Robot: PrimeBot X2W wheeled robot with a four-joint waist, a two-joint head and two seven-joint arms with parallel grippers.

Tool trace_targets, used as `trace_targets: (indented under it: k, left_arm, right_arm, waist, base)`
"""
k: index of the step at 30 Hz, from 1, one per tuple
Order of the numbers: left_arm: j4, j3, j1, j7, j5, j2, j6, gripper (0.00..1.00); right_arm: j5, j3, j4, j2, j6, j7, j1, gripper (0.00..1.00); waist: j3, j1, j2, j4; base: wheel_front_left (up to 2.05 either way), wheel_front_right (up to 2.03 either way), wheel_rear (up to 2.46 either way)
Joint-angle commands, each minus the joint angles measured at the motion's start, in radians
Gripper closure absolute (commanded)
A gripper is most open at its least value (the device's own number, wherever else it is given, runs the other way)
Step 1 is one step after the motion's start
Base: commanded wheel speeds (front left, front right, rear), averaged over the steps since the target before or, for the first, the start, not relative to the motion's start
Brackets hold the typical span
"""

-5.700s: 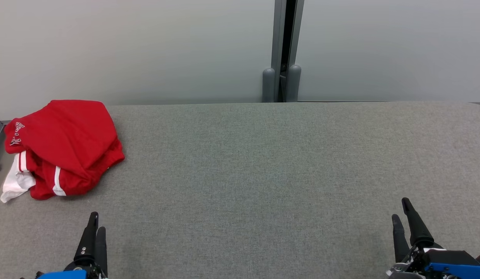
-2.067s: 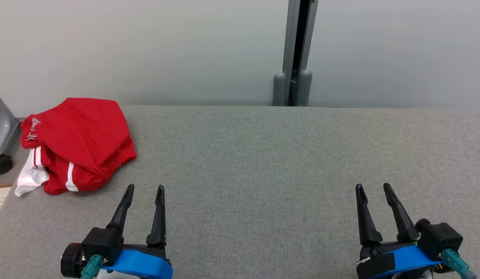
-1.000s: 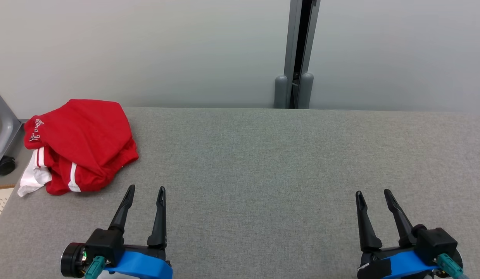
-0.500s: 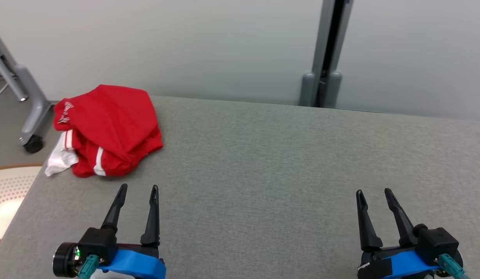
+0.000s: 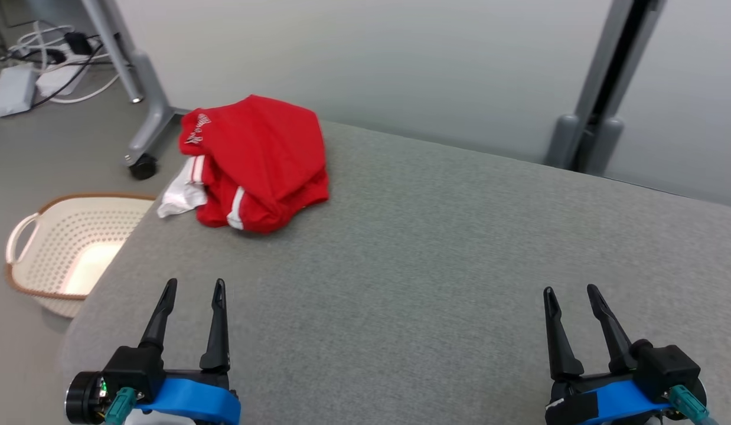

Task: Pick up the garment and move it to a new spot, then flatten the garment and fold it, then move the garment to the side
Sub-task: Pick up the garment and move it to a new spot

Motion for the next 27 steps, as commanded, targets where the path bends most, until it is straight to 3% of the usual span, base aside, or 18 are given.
trace_targets:
  k: [1, 8, 14, 21, 27]
  left_arm:
    - [-0.001, 0.006, -0.005, -0.004, -0.001, 0.006, 0.002, 0.00]
    - [-0.001, 0.016, -0.002, -0.004, -0.004, 0.004, 0.004, 0.00]
    - [0.002, 0.035, 0.011, -0.004, -0.003, 0.006, 0.004, 0.00]
    - [-0.002, 0.045, 0.009, -0.004, -0.005, 0.004, 0.005, 0.00]
    - [0.015, 0.065, -0.081, -0.004, -0.026, 0.017, -0.021, 0.00]
  right_arm:
    - [-0.006, 0.002, -0.001, -0.003, 0.000, -0.001, -0.004, 0.00]
    - [-0.006, 0.000, 0.001, -0.003, 0.000, -0.001, -0.013, 0.00]
    - [0.002, 0.009, 0.006, -0.003, 0.000, -0.001, -0.014, 0.00]
    - [-0.005, 0.017, 0.010, -0.003, 0.000, -0.001, -0.023, 0.00]
    - [-0.029, 0.015, 0.002, -0.003, 0.000, -0.001, -0.047, 0.00]
  waist:
    - [0.009, 0.0000, 0.0000, 0.040]
    - [0.020, 0.0000, 0.0000, 0.114]
    - [0.018, 0.0000, 0.0000, 0.139]
    - [0.026, 0.0000, 0.0000, 0.132]
    - [0.057, 0.0000, 0.0000, 0.089]
  base:
    - [0.00, 0.00, 0.00]
    - [0.00, 0.00, 0.00]
    - [0.00, 0.00, 0.00]
    - [0.00, 0.00, 0.00]
    - [0.00, 0.00, 0.00]
